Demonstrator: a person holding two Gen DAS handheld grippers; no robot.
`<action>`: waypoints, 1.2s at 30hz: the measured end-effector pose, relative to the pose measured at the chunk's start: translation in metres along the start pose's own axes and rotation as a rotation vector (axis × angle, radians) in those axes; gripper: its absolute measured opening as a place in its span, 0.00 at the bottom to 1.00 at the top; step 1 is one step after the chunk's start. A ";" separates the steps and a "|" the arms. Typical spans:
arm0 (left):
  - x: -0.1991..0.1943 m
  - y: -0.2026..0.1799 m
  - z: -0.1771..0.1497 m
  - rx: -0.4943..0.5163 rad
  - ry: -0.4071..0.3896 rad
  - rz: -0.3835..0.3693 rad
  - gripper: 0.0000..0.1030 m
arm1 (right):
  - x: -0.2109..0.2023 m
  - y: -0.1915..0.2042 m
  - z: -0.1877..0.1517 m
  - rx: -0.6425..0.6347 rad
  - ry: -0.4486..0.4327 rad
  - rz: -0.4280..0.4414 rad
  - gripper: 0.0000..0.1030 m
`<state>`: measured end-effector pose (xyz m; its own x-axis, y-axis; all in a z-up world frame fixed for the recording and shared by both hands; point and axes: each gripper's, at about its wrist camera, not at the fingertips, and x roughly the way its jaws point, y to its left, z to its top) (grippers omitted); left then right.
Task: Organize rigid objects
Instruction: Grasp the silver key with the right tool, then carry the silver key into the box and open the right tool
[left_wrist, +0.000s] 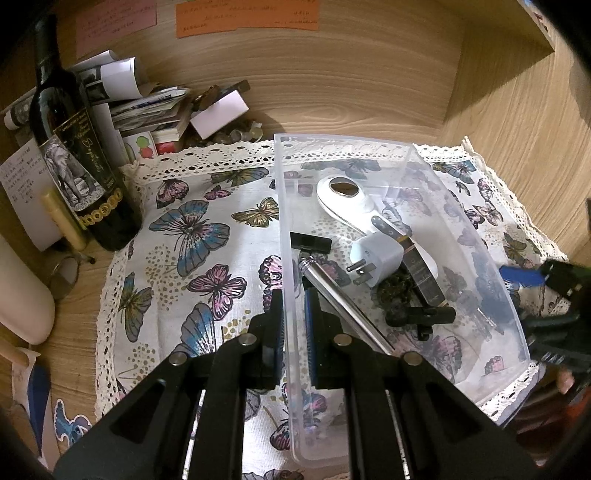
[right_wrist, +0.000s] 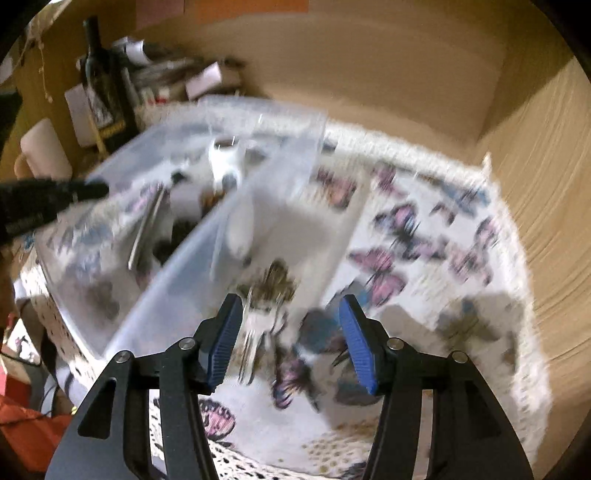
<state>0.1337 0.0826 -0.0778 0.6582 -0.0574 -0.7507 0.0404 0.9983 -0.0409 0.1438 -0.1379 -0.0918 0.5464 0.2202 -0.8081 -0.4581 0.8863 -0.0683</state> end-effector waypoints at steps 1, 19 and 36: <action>0.000 0.000 0.000 -0.001 0.001 0.001 0.10 | 0.006 0.003 -0.003 -0.002 0.014 0.004 0.50; -0.001 -0.007 0.001 0.005 0.015 -0.009 0.10 | 0.005 -0.017 0.000 0.080 -0.041 -0.018 0.25; 0.005 -0.028 0.002 0.035 0.017 -0.027 0.10 | -0.079 -0.014 0.065 0.009 -0.329 -0.035 0.25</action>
<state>0.1374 0.0545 -0.0789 0.6433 -0.0842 -0.7610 0.0847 0.9957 -0.0386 0.1530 -0.1412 0.0111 0.7595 0.3076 -0.5732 -0.4295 0.8989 -0.0866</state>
